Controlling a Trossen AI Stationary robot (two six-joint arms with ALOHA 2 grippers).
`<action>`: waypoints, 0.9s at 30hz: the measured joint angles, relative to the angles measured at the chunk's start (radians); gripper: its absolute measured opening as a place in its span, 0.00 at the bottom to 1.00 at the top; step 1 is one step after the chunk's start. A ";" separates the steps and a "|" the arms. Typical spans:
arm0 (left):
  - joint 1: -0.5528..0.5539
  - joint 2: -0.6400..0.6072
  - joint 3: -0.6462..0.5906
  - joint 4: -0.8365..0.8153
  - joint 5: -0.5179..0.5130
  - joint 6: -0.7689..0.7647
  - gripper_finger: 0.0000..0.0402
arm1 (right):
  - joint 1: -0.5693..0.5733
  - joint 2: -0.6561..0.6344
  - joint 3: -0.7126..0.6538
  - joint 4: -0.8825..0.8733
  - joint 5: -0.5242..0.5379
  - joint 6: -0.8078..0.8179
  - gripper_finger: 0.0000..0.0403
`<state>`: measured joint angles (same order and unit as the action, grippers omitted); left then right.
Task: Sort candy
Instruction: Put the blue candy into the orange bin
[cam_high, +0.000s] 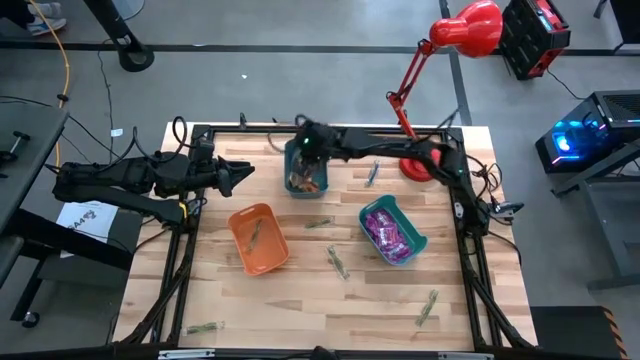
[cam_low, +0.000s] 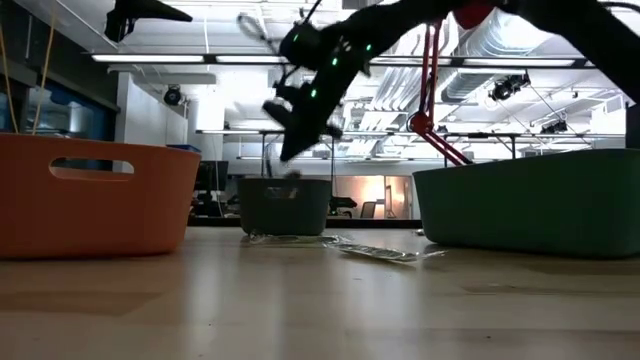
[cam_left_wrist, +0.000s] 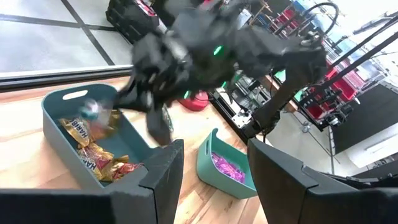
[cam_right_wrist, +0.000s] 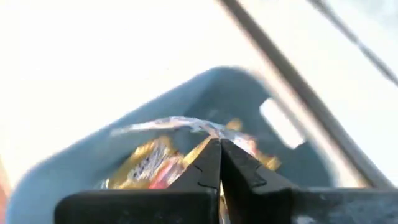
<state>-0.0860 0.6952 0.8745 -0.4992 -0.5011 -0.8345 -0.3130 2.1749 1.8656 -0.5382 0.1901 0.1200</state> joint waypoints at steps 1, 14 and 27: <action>0.000 0.000 0.000 0.001 0.000 0.000 0.43 | -0.003 -0.022 0.000 0.008 -0.007 -0.007 0.00; 0.001 0.000 0.000 0.001 -0.007 0.001 0.43 | 0.039 -0.087 0.000 0.049 -0.299 0.034 0.00; -0.001 0.000 0.000 0.004 0.004 -0.018 0.43 | 0.038 0.038 0.000 -0.040 -0.120 0.214 0.17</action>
<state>-0.0868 0.6952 0.8745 -0.4950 -0.4973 -0.8521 -0.2749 2.2128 1.8652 -0.5777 0.0705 0.3341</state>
